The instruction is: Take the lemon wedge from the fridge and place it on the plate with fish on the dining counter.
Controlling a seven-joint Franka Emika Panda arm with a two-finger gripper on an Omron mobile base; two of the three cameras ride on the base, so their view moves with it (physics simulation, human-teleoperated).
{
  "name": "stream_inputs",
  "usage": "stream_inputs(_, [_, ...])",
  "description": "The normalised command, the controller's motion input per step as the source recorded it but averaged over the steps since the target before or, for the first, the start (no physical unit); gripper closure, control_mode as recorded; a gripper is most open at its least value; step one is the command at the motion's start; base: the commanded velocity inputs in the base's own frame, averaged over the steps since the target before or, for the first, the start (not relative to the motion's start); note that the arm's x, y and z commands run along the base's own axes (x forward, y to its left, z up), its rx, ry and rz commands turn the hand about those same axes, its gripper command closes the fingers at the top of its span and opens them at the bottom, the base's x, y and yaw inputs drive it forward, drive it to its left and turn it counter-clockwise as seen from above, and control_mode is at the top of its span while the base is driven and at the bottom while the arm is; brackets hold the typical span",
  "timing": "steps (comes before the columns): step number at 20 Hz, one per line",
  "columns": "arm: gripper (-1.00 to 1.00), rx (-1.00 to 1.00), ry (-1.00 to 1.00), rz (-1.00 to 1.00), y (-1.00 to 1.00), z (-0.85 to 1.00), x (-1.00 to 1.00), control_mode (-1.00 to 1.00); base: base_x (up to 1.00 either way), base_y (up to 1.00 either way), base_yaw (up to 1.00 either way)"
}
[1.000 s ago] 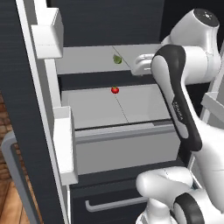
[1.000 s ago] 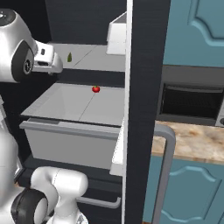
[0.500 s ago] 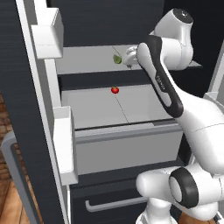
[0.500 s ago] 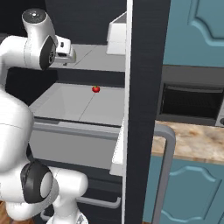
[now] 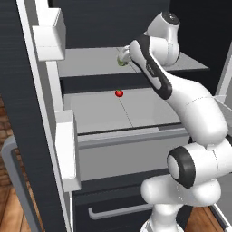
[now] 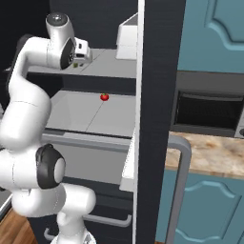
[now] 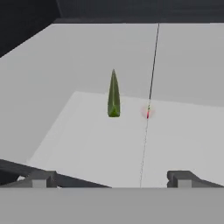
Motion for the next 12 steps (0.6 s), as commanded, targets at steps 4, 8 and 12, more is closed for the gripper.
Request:
stream_inputs(4, [-1.00, 0.00, 0.00, 0.00, 0.17, -0.12, 0.61, -1.00, 0.00, 0.00, 0.00])
stream_inputs(8, [-1.00, 0.00, 0.00, 0.00, 0.16, -0.14, 0.30, -1.00, 0.00, 0.00, 0.00])
stream_inputs(12, [-1.00, 0.00, 0.00, 0.00, 0.07, -0.25, 0.35, -1.00, 0.00, 0.00, 0.00])
